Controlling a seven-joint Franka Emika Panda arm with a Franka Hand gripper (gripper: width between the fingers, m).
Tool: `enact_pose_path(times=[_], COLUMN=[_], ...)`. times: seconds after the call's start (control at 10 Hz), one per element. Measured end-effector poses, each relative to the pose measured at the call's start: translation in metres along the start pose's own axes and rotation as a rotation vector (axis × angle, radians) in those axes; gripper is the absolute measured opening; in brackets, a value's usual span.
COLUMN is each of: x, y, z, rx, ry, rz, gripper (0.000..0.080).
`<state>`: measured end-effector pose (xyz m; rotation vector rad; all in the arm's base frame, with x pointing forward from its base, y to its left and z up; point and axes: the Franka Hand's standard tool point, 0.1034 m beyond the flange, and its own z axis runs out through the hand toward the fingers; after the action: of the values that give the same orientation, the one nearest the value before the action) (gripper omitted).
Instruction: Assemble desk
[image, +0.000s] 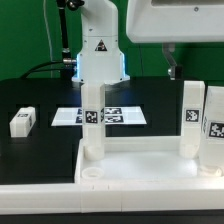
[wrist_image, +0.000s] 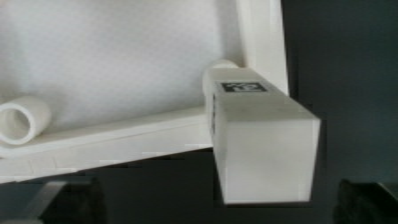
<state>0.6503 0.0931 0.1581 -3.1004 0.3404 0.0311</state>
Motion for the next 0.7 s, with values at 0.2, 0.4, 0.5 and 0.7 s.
enact_pose_path(times=[0.2, 0.4, 0.5, 0.7], x=[-0.001, -0.004, -0.005, -0.005], y=[-0.006, -0.016, -0.018, -0.018], z=[0.008, 0.02, 0.027, 0.031], rx=[-0.007, -0.011, -0.014, -0.018], ry=[-0.003, -0.005, -0.004, -0.002], rz=[0.033, 0.051, 0.066, 0.104], gripper=[0.0649, 0.0649, 0.0649, 0.0639])
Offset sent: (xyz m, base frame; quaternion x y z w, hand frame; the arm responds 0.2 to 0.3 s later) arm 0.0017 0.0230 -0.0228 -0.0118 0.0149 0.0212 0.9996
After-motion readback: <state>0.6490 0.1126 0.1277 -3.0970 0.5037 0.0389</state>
